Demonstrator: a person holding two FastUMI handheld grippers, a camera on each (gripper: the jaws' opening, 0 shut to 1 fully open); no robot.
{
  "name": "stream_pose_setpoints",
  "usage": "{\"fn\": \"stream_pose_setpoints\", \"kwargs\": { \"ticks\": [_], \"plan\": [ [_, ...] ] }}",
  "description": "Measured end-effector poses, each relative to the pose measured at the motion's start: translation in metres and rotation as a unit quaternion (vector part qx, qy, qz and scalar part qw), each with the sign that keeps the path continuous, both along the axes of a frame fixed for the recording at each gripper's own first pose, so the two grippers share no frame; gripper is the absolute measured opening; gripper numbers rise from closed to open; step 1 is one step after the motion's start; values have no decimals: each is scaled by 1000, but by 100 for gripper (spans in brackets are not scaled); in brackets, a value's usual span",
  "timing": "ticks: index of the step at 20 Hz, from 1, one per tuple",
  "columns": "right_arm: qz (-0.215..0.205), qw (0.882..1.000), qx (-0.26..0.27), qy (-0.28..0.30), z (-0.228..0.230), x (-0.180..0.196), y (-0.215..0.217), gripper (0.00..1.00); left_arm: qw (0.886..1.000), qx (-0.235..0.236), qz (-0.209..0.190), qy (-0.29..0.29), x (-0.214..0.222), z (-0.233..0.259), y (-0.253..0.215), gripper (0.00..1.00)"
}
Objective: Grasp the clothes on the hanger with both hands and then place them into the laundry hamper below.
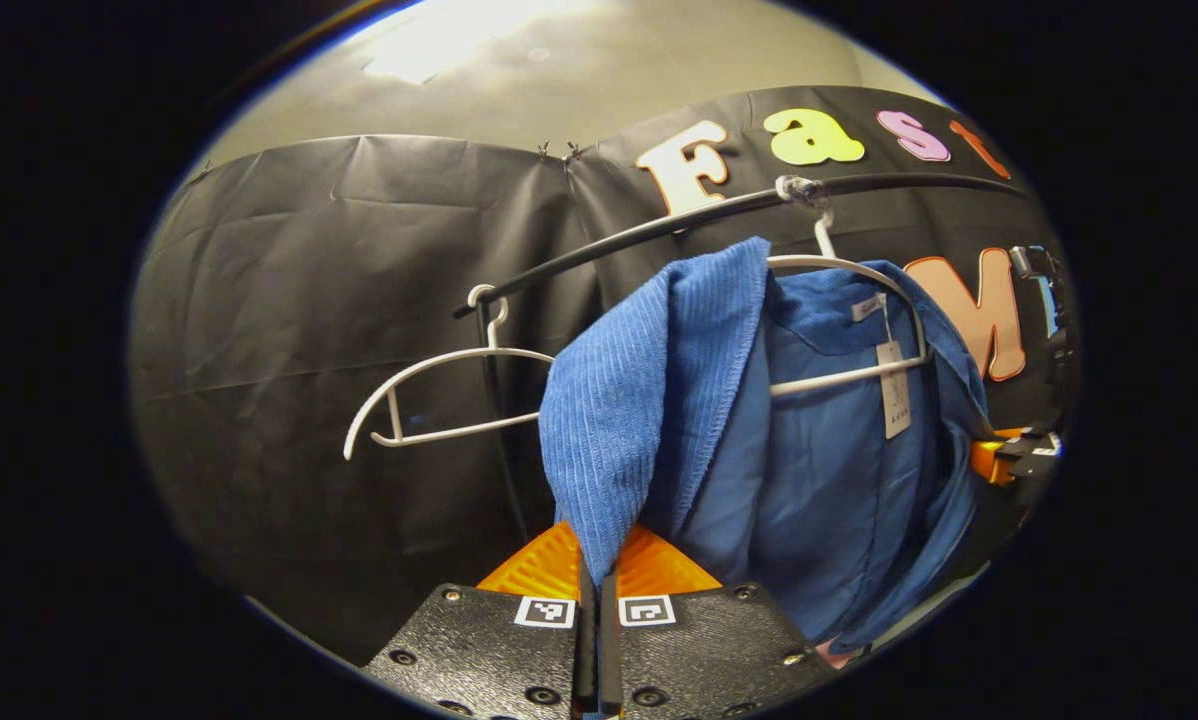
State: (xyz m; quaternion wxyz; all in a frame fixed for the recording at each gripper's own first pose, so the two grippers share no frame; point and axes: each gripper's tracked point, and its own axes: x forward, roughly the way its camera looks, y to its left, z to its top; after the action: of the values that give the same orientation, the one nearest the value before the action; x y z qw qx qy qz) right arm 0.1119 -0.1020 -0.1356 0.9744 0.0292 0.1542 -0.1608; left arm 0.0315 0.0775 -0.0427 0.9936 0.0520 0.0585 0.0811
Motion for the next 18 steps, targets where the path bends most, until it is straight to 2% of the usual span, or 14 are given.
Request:
{"fn": "stream_pose_setpoints", "kwargs": {
  "ticks": [2,6,8,11,12,18],
  "plan": [
    [-5,1000,-15,-13,12,1,-11,11,1000,9,11,-12,1,10,11,5],
    [-7,998,-53,-32,35,9,-26,11,999,4,28,-31,6,27,32,0],
    [-14,997,-61,-42,43,14,-35,11,998,7,35,-42,9,39,41,2],
    [-16,998,-46,-51,47,24,-41,11,998,2,40,-57,13,53,51,4],
    [-9,998,-39,-48,42,28,-39,11,997,1,41,-60,13,55,53,2],
    [35,999,10,-26,10,32,1,11,998,16,35,-57,13,52,48,2]
  ]
}}
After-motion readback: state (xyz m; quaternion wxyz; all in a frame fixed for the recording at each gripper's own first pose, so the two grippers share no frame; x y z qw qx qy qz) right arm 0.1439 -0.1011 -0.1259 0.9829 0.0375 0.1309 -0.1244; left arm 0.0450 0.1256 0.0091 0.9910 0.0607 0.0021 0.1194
